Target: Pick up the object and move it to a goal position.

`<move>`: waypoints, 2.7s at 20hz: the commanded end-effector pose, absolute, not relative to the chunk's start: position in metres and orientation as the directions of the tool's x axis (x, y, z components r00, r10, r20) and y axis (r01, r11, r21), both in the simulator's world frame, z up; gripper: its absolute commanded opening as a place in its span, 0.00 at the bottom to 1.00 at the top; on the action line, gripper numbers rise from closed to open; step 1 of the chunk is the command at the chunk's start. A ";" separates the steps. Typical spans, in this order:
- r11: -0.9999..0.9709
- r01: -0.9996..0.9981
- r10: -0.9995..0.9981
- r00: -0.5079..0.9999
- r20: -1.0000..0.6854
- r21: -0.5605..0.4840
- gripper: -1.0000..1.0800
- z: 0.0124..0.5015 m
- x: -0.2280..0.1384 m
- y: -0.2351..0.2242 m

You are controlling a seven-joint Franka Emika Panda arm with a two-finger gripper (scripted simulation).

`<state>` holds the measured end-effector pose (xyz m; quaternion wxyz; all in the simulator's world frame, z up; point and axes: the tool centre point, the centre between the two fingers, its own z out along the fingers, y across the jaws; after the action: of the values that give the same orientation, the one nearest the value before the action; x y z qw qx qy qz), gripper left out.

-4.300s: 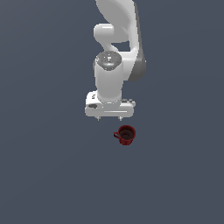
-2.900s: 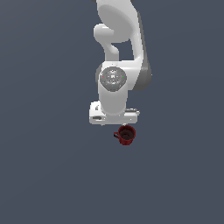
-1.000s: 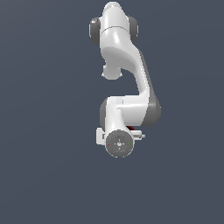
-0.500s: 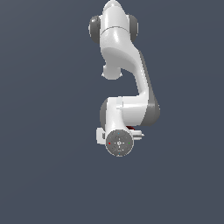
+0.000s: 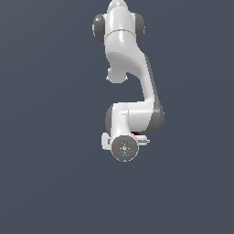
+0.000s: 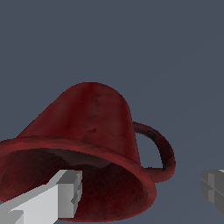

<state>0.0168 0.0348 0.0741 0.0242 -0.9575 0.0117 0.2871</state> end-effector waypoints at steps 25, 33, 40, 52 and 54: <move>-0.999 -0.037 -0.010 0.835 -0.550 -0.039 0.00 0.111 0.001 0.021; -0.998 -0.038 -0.010 0.835 -0.550 -0.040 0.00 0.176 -0.025 -0.001; -0.998 -0.038 -0.010 0.835 -0.550 -0.040 0.00 0.249 -0.053 -0.025; -0.998 -0.040 -0.011 0.835 -0.550 -0.041 0.00 0.376 -0.101 -0.068; -0.998 -0.040 -0.011 0.835 -0.550 -0.041 0.00 0.396 -0.108 -0.075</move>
<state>-0.1020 -0.0694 0.3793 0.0252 -0.9572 0.0132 0.2879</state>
